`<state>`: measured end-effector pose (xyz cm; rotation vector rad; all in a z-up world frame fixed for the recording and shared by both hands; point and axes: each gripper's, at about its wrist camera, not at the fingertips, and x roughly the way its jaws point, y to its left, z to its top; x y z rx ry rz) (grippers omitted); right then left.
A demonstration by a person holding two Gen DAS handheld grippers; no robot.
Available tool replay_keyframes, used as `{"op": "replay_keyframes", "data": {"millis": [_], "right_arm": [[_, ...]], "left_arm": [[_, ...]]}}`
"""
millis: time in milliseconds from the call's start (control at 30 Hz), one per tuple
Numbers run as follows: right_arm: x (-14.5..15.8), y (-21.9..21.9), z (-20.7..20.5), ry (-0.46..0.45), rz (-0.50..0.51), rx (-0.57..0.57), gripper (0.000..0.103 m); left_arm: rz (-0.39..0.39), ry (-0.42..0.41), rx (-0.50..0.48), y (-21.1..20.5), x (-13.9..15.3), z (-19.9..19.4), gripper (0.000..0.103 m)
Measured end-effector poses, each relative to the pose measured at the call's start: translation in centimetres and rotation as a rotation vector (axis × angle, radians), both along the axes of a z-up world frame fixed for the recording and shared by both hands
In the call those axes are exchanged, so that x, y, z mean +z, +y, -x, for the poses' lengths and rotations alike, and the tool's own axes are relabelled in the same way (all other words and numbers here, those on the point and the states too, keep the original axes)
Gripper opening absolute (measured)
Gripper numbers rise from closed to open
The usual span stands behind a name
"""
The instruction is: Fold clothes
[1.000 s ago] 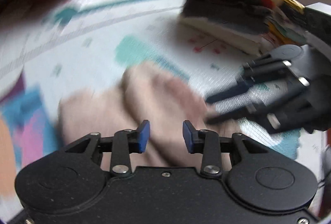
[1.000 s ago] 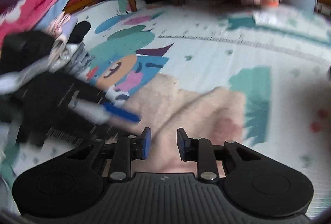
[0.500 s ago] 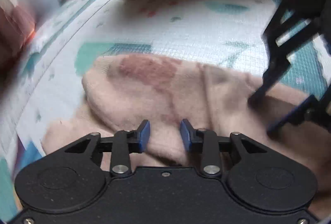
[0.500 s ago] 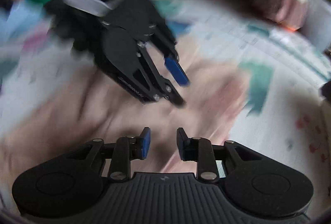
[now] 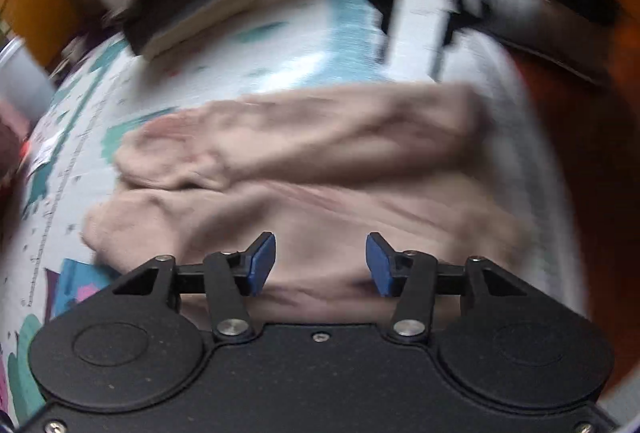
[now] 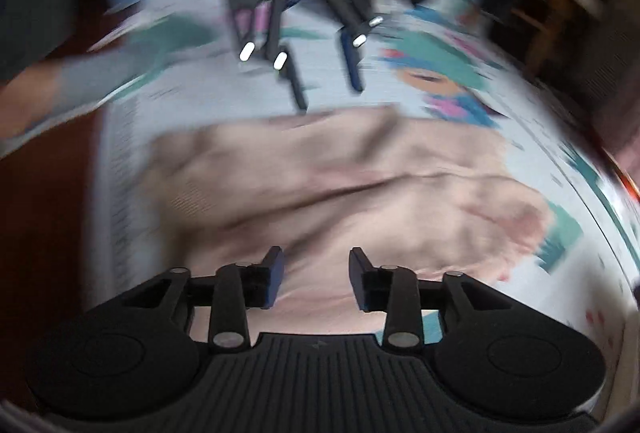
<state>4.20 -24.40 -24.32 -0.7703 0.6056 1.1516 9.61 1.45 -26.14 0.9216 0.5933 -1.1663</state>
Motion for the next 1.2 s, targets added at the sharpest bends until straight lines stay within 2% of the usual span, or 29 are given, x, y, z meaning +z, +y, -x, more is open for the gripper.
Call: {"op": "replay_keyframes", "data": {"millis": [33,167,267,333,433,533,600,667,700,767,833,900,967,1033,1200], "right_arm": [[-0.2,-0.4,1.2,-0.008,0.023,0.041,0.042],[-1.6,-1.6,5.4,-0.111,0.141,0.185,0.042],[-3.2,-1.9,6.4,-0.183,0.203,0.220,0.045],[-4.3,-1.6,6.8,-0.248,0.223,0.235,0.051],[-5.3,-1.0,7.0,-0.300,0.214,0.263,0.054],[-5.5,-0.4,6.7,-0.309,0.188,0.281,0.052],[-5.5,-0.4,6.7,-0.313,0.170,0.283,0.052],[-5.6,-0.4,6.8,-0.329,0.149,0.286,0.051],[-5.6,-0.4,6.9,-0.331,0.140,0.287,0.047],[-5.7,-0.5,7.0,-0.340,0.126,0.290,0.047],[-5.9,-0.5,7.4,-0.390,0.115,0.317,0.047],[-6.0,-0.4,7.6,-0.383,0.111,0.344,0.047],[-6.0,-0.1,7.6,-0.326,0.116,0.358,0.035],[-5.6,0.1,7.5,-0.274,0.114,0.339,0.025],[-3.2,-0.1,6.6,-0.114,0.058,0.254,0.023]], "left_arm": [[-0.005,-0.014,-0.037,0.6,-0.3,1.9,0.053],[-0.068,-0.213,-0.270,2.2,-3.1,8.4,0.063],[-0.097,-0.346,-0.375,2.9,-5.2,10.2,0.070],[-0.119,-0.435,-0.445,3.2,-6.6,11.2,0.070],[-0.107,-0.455,-0.501,3.0,-7.5,11.9,0.071],[-0.099,-0.499,-0.547,2.8,-7.8,12.0,0.071],[-0.106,-0.488,-0.544,2.4,-7.4,11.6,0.067],[-0.133,-0.503,-0.567,2.2,-7.2,12.2,0.044],[-0.136,-0.493,-0.564,2.0,-7.2,12.3,0.040],[-0.141,-0.472,-0.558,1.7,-7.2,12.5,0.036],[-0.146,-0.444,-0.541,1.5,-7.0,12.5,0.034],[-0.155,-0.405,-0.521,1.4,-6.7,12.8,0.024],[-0.155,-0.361,-0.484,1.1,-6.0,12.9,0.016],[-0.155,-0.326,-0.458,0.9,-5.2,13.0,0.014],[-0.139,-0.251,-0.432,0.6,-2.9,13.9,0.012]]}}
